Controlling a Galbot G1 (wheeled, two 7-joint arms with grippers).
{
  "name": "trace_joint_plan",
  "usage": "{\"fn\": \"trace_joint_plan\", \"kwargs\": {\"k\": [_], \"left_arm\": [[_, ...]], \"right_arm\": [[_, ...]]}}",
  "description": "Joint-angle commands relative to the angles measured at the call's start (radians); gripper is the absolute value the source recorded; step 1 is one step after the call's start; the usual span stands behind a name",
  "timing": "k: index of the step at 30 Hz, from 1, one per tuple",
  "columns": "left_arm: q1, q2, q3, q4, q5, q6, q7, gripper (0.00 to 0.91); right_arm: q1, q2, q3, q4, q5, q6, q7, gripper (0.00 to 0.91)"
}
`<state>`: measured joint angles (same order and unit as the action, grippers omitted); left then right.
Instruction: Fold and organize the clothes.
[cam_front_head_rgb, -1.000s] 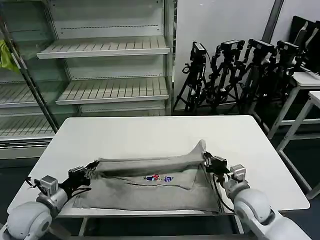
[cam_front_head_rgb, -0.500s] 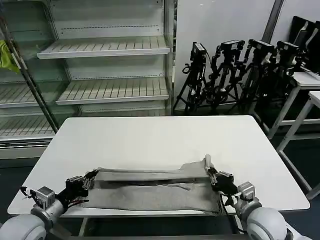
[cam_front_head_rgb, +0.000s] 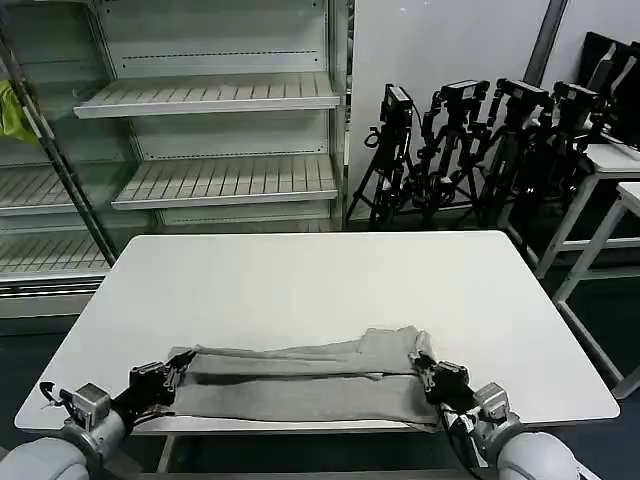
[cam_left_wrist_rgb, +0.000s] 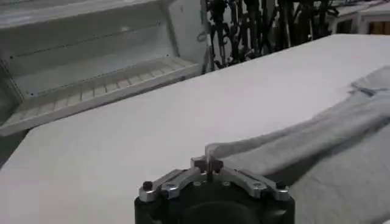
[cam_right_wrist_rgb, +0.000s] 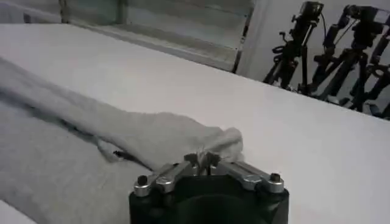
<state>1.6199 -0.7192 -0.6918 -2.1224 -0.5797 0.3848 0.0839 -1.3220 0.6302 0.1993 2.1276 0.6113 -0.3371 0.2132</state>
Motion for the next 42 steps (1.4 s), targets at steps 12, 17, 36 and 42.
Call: {"fn": "trace_joint_plan", "kwargs": {"k": [12,17,36,42], "left_arm": [[0.078,0.071,-0.173,-0.054,-0.093,0.049,-0.036,0.907],[0.050,0.020,-0.114,-0.044,-0.209,0.123,-0.094,0.907],[-0.068,-0.111,0.025,0.077,-0.247,0.174,-0.102,0.907],[-0.072,-0.127,0.057,0.086,-0.225,0.173,-0.094,0.907]], "right_arm": [[-0.073,-0.047,0.292,0.085,0.078,0.012,0.020,0.907],[0.000,-0.019,0.376,0.068,0.124,0.022,0.027,0.907],[0.015,0.019,0.483,0.060,0.167,0.034,0.024,0.907],[0.014,0.028,0.476,0.064,0.164,0.036,0.022,0.907]]}}
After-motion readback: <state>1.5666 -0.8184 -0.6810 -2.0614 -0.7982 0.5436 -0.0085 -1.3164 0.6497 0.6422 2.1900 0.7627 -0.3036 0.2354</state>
